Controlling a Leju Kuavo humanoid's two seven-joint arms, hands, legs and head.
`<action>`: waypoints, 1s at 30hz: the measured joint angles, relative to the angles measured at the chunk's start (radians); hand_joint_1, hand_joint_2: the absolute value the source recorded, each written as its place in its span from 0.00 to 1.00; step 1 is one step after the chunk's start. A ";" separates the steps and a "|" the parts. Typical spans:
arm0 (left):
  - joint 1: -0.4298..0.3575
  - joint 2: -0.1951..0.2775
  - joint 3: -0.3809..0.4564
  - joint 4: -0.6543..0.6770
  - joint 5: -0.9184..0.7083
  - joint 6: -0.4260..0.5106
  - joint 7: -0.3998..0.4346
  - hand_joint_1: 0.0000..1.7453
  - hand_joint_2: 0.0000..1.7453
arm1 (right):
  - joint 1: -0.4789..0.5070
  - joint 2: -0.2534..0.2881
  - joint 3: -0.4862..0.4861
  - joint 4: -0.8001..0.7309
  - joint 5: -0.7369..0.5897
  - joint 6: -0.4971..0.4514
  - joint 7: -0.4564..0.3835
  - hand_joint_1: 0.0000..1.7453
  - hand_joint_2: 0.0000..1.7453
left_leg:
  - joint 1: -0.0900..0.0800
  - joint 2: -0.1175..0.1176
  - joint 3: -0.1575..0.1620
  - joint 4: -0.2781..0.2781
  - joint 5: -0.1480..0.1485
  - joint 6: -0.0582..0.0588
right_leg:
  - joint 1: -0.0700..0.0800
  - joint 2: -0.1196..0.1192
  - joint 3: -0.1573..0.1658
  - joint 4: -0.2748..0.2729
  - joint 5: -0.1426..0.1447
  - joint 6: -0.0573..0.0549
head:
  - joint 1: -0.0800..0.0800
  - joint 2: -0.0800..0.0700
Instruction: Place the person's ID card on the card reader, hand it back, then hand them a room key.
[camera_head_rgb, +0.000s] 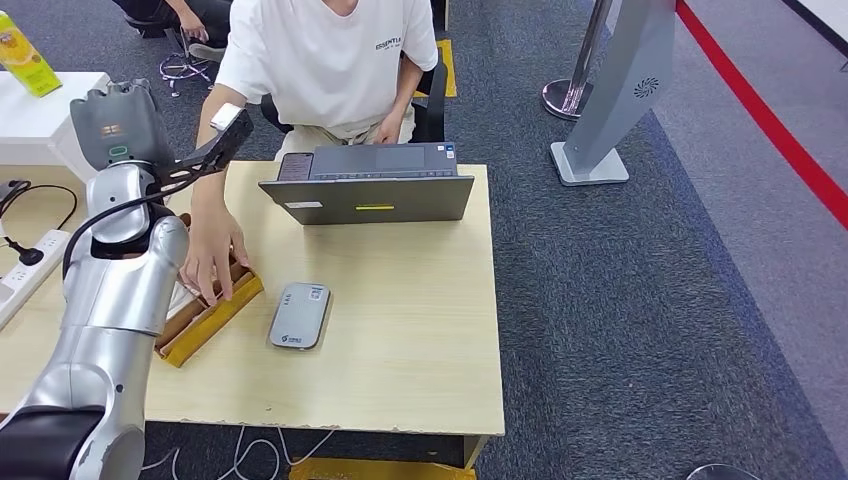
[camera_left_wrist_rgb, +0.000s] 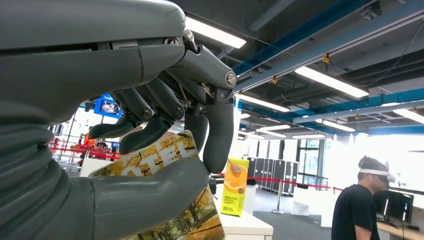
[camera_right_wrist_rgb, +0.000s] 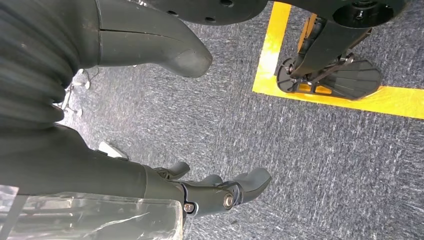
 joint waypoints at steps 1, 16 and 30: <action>-0.002 0.000 0.000 0.008 0.000 0.001 0.000 1.00 1.00 | 0.000 0.000 0.000 0.000 0.000 0.000 0.000 0.00 1.00 | 0.000 0.000 0.000 0.000 0.000 0.000 | 0.000 0.000 0.000 0.000 0.000 0.000 | 0.000 0.000; -0.008 0.020 0.000 0.076 0.000 0.024 -0.008 0.00 1.00 | 0.001 0.002 0.000 0.002 0.007 0.002 -0.004 0.00 1.00 | 0.000 0.000 0.000 0.000 0.000 0.000 | 0.000 0.000 0.000 0.000 0.000 0.000 | 0.000 0.000; 0.043 0.067 0.064 -0.007 0.095 -0.004 -0.179 0.00 1.00 | 0.012 0.002 -0.004 0.002 -0.010 0.000 -0.017 0.00 1.00 | 0.000 0.003 -0.001 -0.001 0.000 0.000 | 0.000 0.003 -0.001 0.001 0.000 0.000 | 0.000 0.000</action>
